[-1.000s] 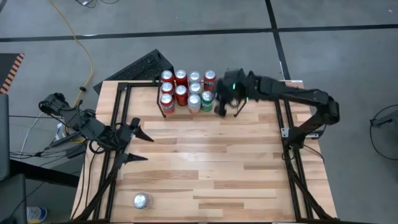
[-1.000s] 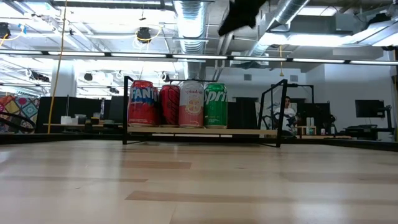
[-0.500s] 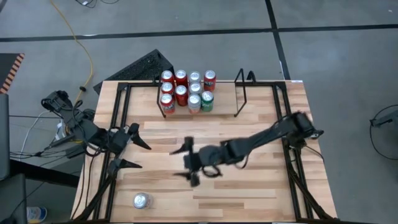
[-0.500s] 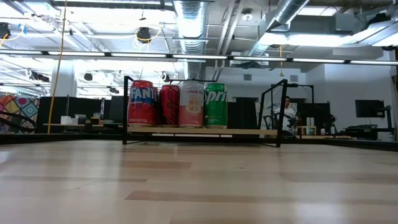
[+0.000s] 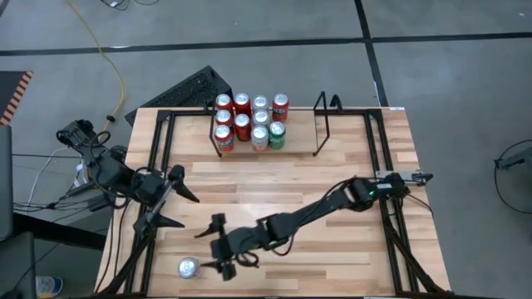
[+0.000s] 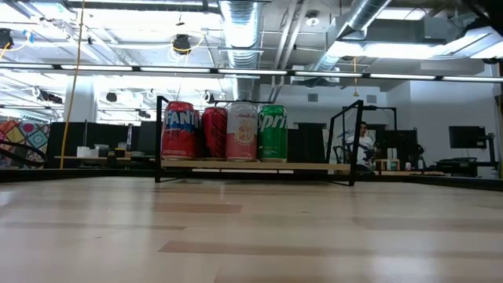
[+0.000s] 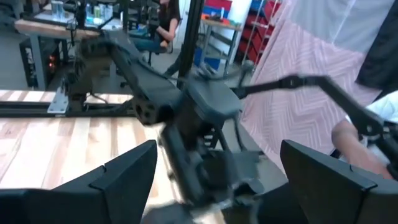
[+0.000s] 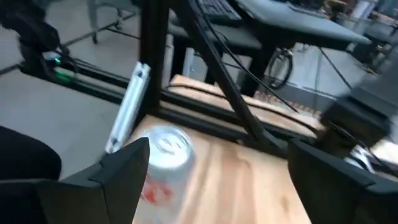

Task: Place canned beverage on shelf
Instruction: Put the red silver soda can on the shelf

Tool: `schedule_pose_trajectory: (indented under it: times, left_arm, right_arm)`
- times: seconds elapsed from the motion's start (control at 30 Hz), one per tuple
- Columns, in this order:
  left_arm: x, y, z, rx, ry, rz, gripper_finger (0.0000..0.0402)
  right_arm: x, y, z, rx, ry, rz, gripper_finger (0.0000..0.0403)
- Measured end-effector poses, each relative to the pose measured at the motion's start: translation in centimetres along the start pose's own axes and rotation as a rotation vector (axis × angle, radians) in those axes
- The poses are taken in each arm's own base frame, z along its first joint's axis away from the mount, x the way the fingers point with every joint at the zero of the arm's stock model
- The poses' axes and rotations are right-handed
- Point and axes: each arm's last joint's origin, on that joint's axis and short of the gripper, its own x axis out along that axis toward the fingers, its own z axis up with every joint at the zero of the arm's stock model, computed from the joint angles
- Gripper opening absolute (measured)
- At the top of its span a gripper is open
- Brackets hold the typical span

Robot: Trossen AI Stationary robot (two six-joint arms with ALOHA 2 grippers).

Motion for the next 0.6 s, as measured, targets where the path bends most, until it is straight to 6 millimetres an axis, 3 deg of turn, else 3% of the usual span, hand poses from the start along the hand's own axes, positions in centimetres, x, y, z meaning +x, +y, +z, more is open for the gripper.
schedule_pose_trajectory:
  times: [0.17, 0.37, 0.6]
  left_arm:
    - [0.0, -0.1, 0.3, -0.02, -0.034, -0.01, 0.0325]
    - [0.0, -0.1, 0.3, -0.04, -0.033, -0.009, 0.0325]
    - [0.3, 0.2, -0.1, -0.057, -0.02, 0.078, 0.0325]
  right_arm:
    - [2.1, 1.2, -0.5, 0.019, 0.01, 0.109, 0.0364]
    - [2.6, -0.6, -0.1, 0.141, -0.123, 0.149, 0.0362]
    - [3.4, -1.4, -1.7, 0.187, -0.074, 0.176, 0.0361]
